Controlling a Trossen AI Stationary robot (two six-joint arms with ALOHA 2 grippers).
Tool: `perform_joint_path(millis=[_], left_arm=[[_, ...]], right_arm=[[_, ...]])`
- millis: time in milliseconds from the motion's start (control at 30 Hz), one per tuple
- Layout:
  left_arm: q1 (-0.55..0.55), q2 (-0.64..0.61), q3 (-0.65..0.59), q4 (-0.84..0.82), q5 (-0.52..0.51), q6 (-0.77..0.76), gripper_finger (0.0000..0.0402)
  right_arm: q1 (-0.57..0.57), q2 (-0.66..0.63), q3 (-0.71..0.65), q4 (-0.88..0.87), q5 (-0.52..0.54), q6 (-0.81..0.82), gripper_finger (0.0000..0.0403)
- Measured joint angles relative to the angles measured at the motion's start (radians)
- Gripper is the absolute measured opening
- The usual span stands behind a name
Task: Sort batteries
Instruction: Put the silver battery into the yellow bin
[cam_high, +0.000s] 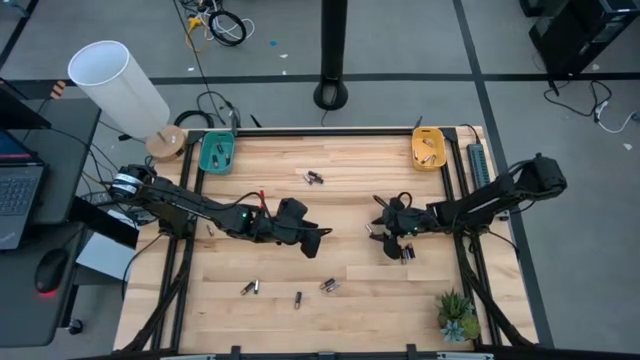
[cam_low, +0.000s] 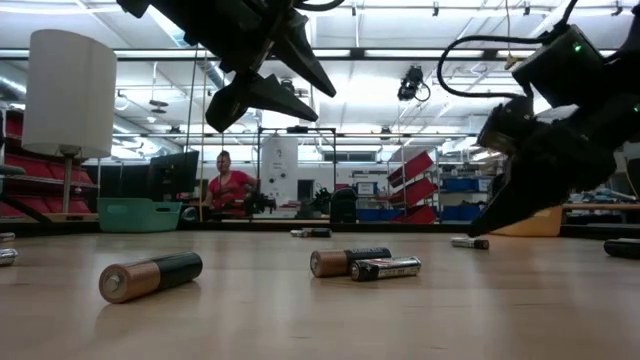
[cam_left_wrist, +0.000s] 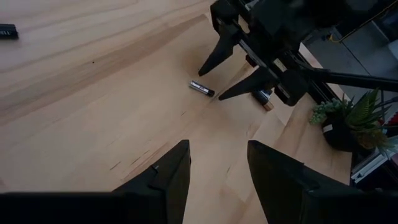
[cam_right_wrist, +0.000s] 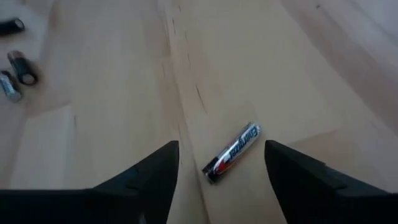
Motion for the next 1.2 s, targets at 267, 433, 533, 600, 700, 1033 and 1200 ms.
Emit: perform_joint_path(millis=[267, 433, 533, 600, 700, 1033, 1200], left_arm=[[0.000, 0.000, 0.000, -0.001, -0.007, 0.017, 0.0172], [0.000, 0.000, 0.000, -0.001, -0.007, 0.015, 0.0172], [0.000, 0.000, 0.000, -0.001, -0.007, 0.013, 0.0172], [0.000, 0.000, 0.000, -0.001, -0.007, 0.012, 0.0172], [0.000, 0.000, 0.000, -0.001, -0.007, 0.012, 0.0172], [0.002, 0.000, 0.000, 0.001, -0.026, 0.012, 0.0172], [0.019, 0.000, 0.000, 0.008, -0.031, 0.012, 0.0172]], right_arm=[[0.017, 0.188, 0.000, 0.215, 0.037, 0.001, 0.0208], [0.017, 0.253, 0.001, 0.295, 0.046, -0.023, 0.0148], [0.016, 0.269, 0.002, 0.302, 0.049, -0.050, 0.0084], [0.016, 0.270, 0.002, 0.302, 0.047, -0.058, 0.0039], [0.014, 0.266, 0.004, 0.303, 0.027, -0.090, 0.0023], [-0.053, 0.205, 0.001, 0.311, -0.064, -0.103, 0.0025], [-0.071, 0.190, 0.017, 0.316, -0.094, -0.132, 0.0032]])
